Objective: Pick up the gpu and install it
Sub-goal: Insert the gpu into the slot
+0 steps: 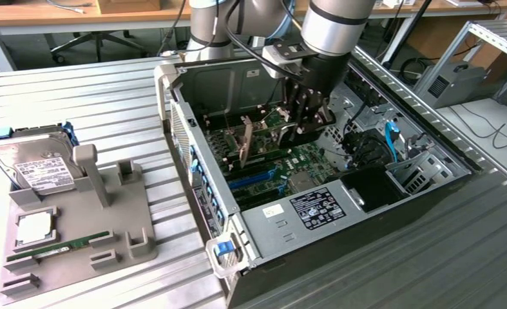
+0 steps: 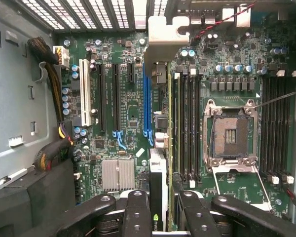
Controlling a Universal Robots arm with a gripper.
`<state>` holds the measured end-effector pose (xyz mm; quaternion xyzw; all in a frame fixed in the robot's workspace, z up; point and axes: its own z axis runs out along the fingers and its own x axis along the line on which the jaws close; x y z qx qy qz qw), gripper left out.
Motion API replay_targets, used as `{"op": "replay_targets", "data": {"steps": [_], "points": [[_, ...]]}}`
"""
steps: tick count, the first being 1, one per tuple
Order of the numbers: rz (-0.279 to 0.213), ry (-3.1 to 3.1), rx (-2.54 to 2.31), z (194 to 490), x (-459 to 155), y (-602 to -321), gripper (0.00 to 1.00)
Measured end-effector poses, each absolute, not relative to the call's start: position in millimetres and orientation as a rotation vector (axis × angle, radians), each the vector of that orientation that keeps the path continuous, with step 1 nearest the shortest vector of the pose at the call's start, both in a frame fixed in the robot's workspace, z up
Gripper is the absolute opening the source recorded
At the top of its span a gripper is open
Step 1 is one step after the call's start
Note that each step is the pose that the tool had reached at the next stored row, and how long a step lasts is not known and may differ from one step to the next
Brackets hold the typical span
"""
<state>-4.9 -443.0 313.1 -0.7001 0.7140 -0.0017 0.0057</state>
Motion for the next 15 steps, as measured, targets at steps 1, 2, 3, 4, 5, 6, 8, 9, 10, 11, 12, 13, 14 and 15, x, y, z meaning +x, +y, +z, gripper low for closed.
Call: {"op": "replay_targets", "data": {"steps": [1,2,3,4,5,6,8,9,10,11,12,13,14,15], "points": [[-0.005,2.236,-2.19,313,-7,-443,0.27],[-0.005,2.237,-2.189,313,-9,-443,0.27],[-0.005,2.238,-2.188,313,-11,-443,0.27],[-0.005,2.239,-2.188,313,-12,-443,0.27],[-0.005,2.239,-2.187,313,-14,-443,0.27],[-0.005,2.24,-2.186,313,-15,-443,0.27],[-0.005,2.241,-2.185,313,-18,-443,0.27],[-0.005,2.242,-2.184,313,-19,-443,0.27],[-0.005,2.243,-2.184,313,-20,-443,0.27],[-0.005,2.243,-2.183,313,-21,-443,0.27],[-0.005,2.244,-2.183,313,-23,-443,0.27],[-0.005,2.244,-2.182,313,-24,-443,0.27],[-0.005,2.244,-2.182,313,-25,-443,0.27],[-0.005,2.245,-2.182,313,-26,-443,0.27]]}}
